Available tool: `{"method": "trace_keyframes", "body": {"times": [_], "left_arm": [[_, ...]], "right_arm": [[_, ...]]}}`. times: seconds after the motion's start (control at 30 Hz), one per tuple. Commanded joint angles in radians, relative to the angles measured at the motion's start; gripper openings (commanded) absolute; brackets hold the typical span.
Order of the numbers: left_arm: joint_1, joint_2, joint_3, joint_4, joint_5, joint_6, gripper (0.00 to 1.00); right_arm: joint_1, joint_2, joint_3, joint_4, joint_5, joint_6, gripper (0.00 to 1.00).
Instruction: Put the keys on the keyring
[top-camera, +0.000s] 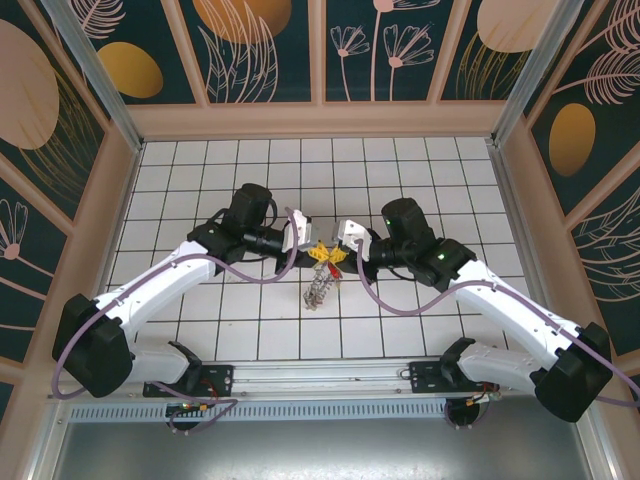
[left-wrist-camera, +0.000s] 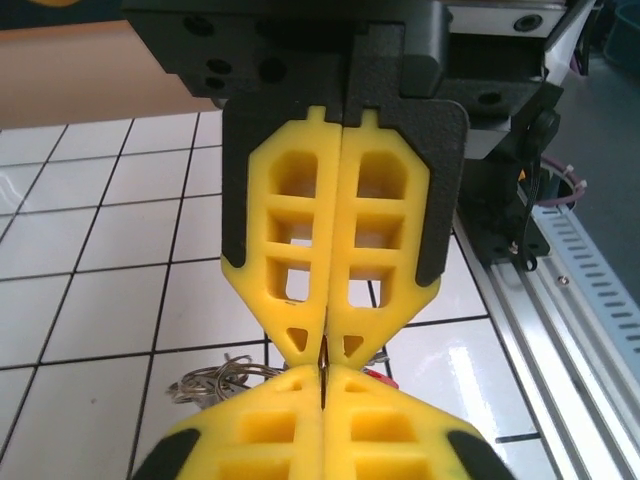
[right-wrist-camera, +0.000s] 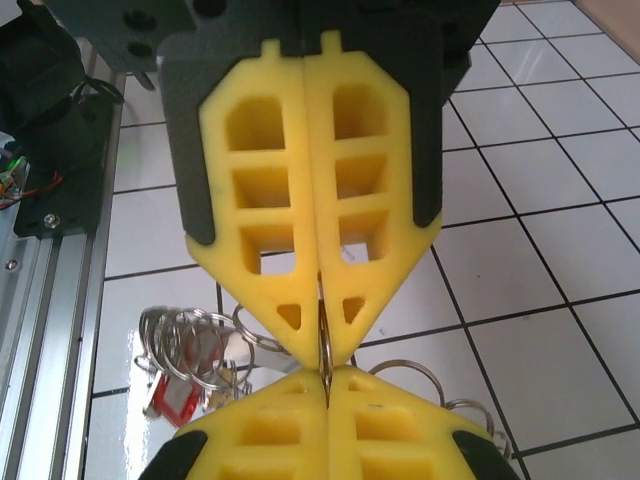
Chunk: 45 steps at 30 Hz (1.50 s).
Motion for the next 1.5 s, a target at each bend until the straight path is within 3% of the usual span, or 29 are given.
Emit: {"method": "trace_keyframes", "body": {"times": [0.0, 0.2, 0.5, 0.83, 0.87, 0.97, 1.0, 1.47], "left_arm": [[-0.009, 0.014, 0.011, -0.043, -0.017, 0.023, 0.00], [-0.009, 0.007, 0.031, -0.070, -0.001, 0.050, 0.00], [-0.009, -0.031, 0.016, 0.128, 0.074, -0.071, 0.00], [-0.008, -0.042, 0.007, 0.193, 0.119, -0.083, 0.00], [-0.008, -0.041, 0.007, 0.193, 0.128, -0.081, 0.00], [-0.009, -0.039, 0.001, 0.194, 0.150, -0.067, 0.00], [-0.008, -0.038, -0.002, 0.193, 0.149, -0.064, 0.00], [-0.007, -0.032, 0.013, 0.193, 0.117, -0.079, 0.00]], "right_arm": [[0.011, -0.016, 0.033, 0.064, -0.032, -0.005, 0.00], [0.004, -0.018, 0.017, 0.064, -0.023, -0.018, 0.01], [-0.069, -0.038, -0.013, 0.024, -0.085, -0.012, 0.23], [-0.095, -0.022, -0.017, 0.010, -0.164, -0.022, 0.27], [-0.094, -0.019, -0.014, 0.009, -0.173, -0.024, 0.26], [-0.094, -0.012, -0.008, 0.003, -0.200, -0.041, 0.03], [-0.094, -0.011, -0.005, -0.002, -0.203, -0.046, 0.00], [-0.163, -0.042, -0.036, -0.118, -0.202, -0.039, 0.00]]}}
